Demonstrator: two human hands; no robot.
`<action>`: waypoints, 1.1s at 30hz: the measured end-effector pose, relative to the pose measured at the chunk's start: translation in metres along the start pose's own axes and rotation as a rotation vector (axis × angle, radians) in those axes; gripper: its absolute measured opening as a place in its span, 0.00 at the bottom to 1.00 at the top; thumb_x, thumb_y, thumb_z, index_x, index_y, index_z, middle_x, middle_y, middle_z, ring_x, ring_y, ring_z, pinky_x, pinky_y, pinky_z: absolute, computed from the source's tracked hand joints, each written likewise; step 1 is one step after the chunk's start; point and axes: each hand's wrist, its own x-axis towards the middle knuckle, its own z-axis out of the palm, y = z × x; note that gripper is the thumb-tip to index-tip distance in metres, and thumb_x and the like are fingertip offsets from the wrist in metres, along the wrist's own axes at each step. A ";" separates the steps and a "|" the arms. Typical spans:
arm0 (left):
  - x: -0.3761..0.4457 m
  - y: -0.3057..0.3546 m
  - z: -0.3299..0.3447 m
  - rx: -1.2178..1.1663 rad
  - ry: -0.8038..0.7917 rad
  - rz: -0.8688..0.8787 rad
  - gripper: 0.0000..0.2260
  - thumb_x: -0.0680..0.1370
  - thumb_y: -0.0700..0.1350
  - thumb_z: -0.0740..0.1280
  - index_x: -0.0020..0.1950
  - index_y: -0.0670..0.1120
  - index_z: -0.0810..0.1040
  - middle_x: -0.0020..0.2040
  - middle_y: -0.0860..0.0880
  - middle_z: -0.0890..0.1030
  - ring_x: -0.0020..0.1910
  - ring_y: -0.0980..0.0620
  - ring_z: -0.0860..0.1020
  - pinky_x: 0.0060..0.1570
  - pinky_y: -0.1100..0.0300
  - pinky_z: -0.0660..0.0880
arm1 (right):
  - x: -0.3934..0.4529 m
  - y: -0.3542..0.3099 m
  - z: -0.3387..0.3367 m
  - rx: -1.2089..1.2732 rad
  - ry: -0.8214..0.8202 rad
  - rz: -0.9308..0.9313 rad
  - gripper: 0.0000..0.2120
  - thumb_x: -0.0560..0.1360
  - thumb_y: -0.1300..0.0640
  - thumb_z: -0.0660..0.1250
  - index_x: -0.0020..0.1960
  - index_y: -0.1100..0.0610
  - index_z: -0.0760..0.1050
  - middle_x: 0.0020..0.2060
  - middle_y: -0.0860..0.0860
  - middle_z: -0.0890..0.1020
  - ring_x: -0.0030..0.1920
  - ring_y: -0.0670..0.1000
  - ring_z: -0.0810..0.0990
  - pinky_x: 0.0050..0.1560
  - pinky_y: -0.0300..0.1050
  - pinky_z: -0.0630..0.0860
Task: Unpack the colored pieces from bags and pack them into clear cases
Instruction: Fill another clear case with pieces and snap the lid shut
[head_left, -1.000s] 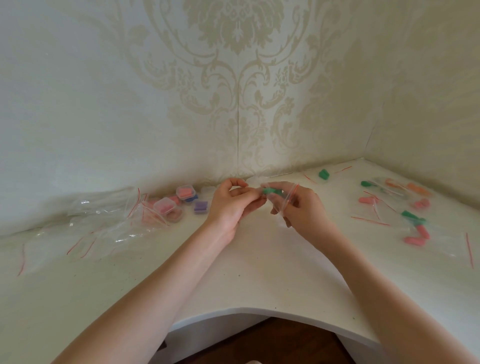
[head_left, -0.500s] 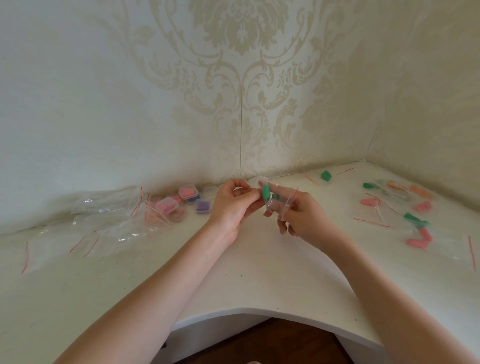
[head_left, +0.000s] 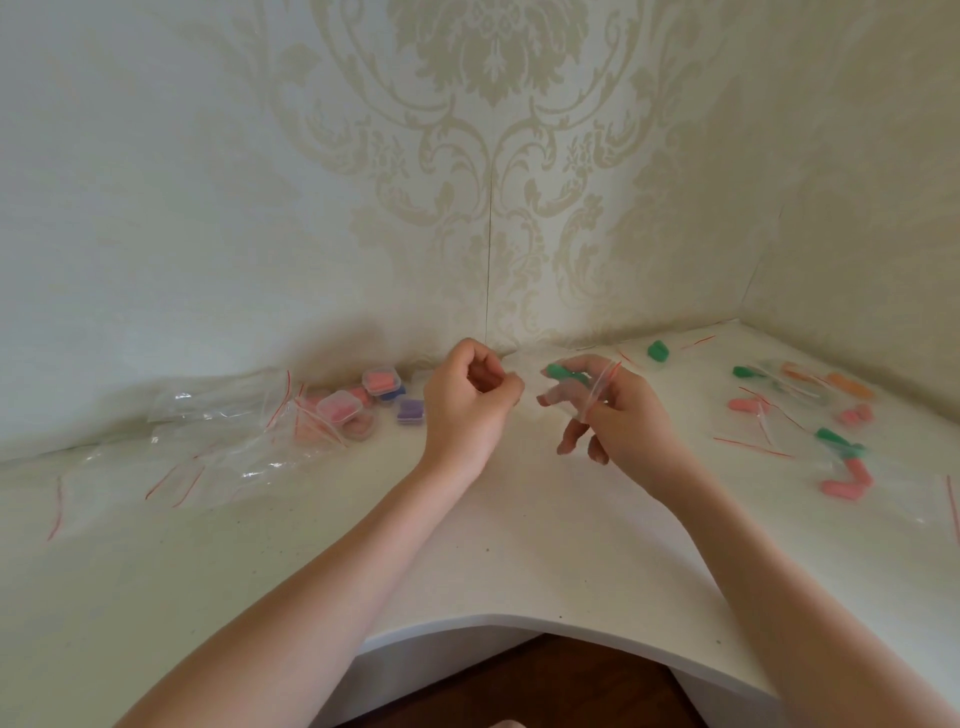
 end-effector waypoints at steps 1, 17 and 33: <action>0.001 0.000 -0.001 0.000 0.018 0.015 0.10 0.67 0.32 0.69 0.36 0.45 0.71 0.31 0.47 0.75 0.32 0.52 0.73 0.33 0.61 0.70 | 0.000 -0.001 0.000 -0.013 -0.019 0.006 0.08 0.79 0.60 0.61 0.55 0.53 0.75 0.46 0.47 0.84 0.30 0.52 0.82 0.20 0.39 0.67; 0.003 -0.006 -0.002 0.021 0.074 -0.005 0.10 0.68 0.32 0.68 0.36 0.44 0.70 0.33 0.45 0.75 0.32 0.52 0.73 0.31 0.67 0.67 | -0.005 -0.003 -0.009 -0.945 0.021 -0.339 0.16 0.79 0.49 0.49 0.57 0.57 0.69 0.47 0.53 0.83 0.40 0.60 0.79 0.40 0.52 0.76; 0.002 0.012 0.002 -0.535 -0.303 -0.503 0.13 0.75 0.31 0.58 0.57 0.37 0.76 0.39 0.46 0.78 0.35 0.51 0.80 0.40 0.61 0.80 | 0.000 0.003 -0.006 -0.091 0.203 -0.198 0.10 0.74 0.64 0.65 0.42 0.51 0.81 0.34 0.47 0.82 0.29 0.46 0.75 0.26 0.38 0.70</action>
